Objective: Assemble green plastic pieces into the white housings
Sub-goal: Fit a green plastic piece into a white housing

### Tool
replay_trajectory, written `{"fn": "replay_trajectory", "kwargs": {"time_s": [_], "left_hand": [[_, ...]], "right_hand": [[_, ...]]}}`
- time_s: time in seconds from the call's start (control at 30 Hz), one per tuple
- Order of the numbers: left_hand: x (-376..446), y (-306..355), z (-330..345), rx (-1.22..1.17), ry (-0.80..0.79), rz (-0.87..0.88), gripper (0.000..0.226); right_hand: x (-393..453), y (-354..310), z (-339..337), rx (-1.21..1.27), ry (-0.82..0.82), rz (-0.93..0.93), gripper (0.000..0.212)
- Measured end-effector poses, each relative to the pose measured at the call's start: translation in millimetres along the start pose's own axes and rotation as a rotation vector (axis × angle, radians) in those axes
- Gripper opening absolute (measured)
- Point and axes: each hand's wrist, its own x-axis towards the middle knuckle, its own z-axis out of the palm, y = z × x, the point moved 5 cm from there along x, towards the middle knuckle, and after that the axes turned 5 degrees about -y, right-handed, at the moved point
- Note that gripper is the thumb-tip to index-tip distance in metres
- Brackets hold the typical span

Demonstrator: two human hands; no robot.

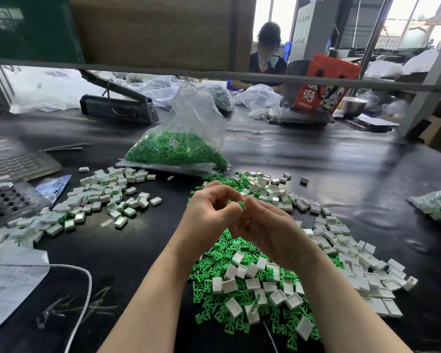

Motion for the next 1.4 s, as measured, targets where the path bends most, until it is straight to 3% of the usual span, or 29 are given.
{"fn": "replay_trajectory", "kwargs": {"time_s": [0.17,0.4,0.53,0.7,0.97,1.4], "left_hand": [[0,-5,-6,0.023,-0.045,-0.024,0.002],[3,-16,-5,0.012,-0.084,-0.063,0.015],[2,-27,-5,0.128,-0.132,-0.144,0.020],[1,-30,-4,0.149,-0.187,-0.122,0.028],[2,-30,-9,0.215,-0.178,-0.083,0.027],[2,-33,-6,0.211,-0.227,-0.101,0.024]], "right_hand": [[-5,-9,-15,-0.252,0.174,-0.043,0.031],[0,-14,-14,-0.552,0.239,-0.110,0.025],[0,-11,-14,-0.667,0.232,-0.073,0.030],[0,-9,-10,-0.636,0.183,-0.007,0.035],[-1,-9,-16,-0.722,0.265,0.033,0.034],[-3,-10,-11,-0.654,0.181,0.100,0.031]]}}
